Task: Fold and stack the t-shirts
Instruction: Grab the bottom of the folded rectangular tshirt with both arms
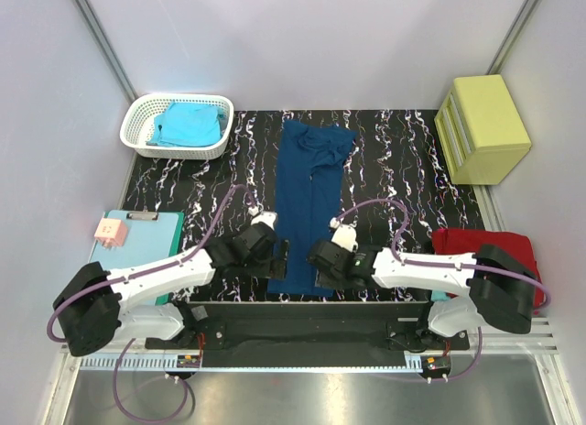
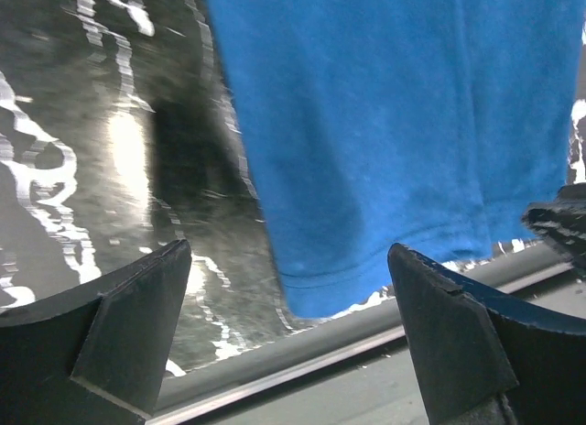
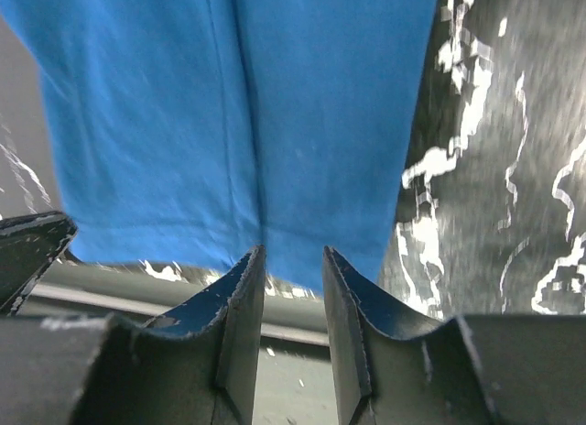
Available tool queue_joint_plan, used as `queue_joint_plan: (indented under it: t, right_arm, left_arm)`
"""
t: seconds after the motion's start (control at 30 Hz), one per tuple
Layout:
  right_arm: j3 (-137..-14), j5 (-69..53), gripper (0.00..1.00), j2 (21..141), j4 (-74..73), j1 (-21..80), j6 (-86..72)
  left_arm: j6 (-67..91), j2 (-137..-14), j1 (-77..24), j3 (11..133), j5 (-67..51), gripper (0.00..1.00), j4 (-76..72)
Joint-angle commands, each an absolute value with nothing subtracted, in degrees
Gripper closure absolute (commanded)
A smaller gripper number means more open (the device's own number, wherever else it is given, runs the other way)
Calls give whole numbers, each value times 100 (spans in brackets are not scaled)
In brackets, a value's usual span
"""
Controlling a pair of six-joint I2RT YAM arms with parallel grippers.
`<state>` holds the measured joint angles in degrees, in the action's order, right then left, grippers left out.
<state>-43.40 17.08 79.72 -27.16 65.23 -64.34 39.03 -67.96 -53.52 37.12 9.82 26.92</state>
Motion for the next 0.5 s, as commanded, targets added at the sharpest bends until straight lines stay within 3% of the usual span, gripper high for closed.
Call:
queue_joint_plan:
  t: [0.0, 0.47]
  right_arm:
    - [-4386, 2109, 61, 8033, -3217, 6811, -6960]
    - [-3981, 2206, 61, 7795, -3410, 6864, -7418]
  left_arm:
    - [4218, -6970, -5607, 3718, 975, 7, 2303]
    - [4395, -7014, -5862, 3656, 1081, 6, 2171]
